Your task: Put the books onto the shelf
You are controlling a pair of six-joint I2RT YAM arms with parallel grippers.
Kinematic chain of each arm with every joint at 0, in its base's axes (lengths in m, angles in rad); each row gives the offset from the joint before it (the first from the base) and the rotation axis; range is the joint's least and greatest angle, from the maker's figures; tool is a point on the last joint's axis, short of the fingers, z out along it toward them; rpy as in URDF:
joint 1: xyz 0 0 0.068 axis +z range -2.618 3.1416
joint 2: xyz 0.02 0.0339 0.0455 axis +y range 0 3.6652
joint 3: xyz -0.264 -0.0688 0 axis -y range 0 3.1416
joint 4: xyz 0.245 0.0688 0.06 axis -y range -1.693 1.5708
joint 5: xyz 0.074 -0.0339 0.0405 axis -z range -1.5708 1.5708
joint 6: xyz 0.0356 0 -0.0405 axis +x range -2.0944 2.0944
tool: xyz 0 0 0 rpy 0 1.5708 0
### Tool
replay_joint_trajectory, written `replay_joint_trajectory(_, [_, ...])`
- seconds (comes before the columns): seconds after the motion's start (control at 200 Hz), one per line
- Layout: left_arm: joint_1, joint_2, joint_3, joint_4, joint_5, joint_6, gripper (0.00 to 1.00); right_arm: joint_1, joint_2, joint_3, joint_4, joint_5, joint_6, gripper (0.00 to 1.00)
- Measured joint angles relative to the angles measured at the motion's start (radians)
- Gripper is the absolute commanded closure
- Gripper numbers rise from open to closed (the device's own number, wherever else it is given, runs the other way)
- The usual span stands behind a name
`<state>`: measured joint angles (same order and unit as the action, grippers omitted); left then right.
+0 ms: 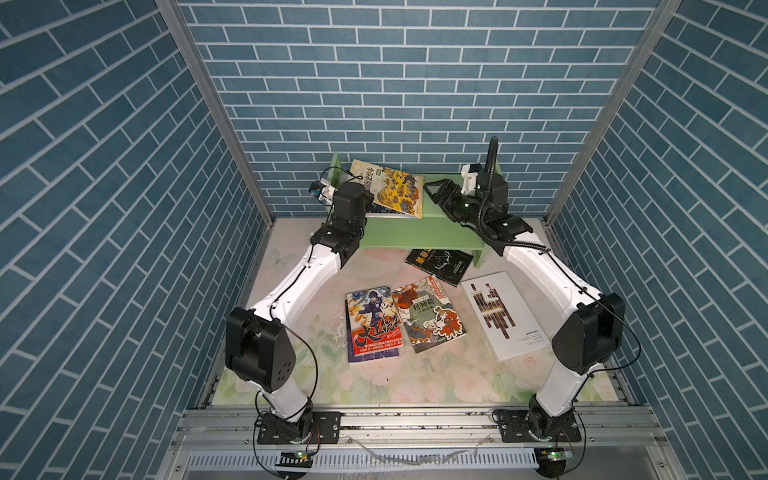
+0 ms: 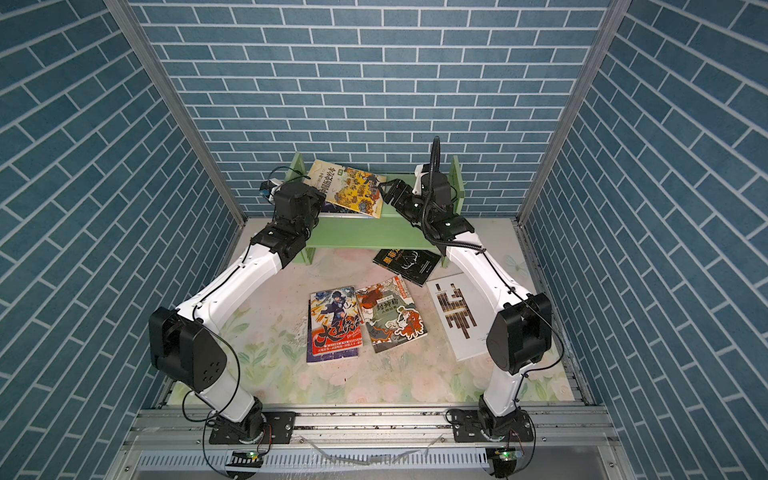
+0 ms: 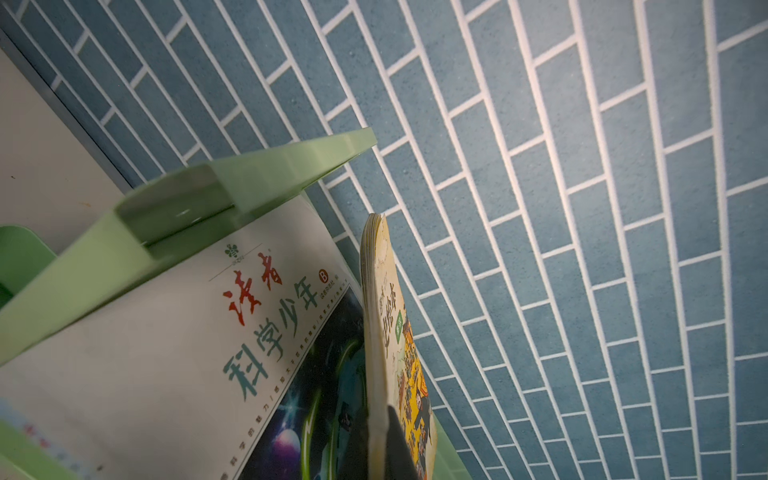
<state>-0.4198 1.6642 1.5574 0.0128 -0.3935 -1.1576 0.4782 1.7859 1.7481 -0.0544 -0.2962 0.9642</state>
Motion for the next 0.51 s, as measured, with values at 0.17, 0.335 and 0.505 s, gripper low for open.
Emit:
replay_joint_trajectory(0.17, [-0.019,0.0,0.0,0.0,-0.039,0.0,1.0,-0.016,0.07,0.083,-0.022,-0.027,-0.003,0.21])
replay_joint_trajectory(0.335, [-0.02,0.0,-0.001,0.0,-0.055,0.0,1.0,-0.015,0.129,0.115,-0.055,-0.055,-0.003,0.21])
replay_joint_trajectory(0.505, [-0.02,-0.009,-0.023,-0.001,-0.067,-0.003,1.0,-0.015,0.165,0.151,-0.09,-0.069,-0.003,0.21])
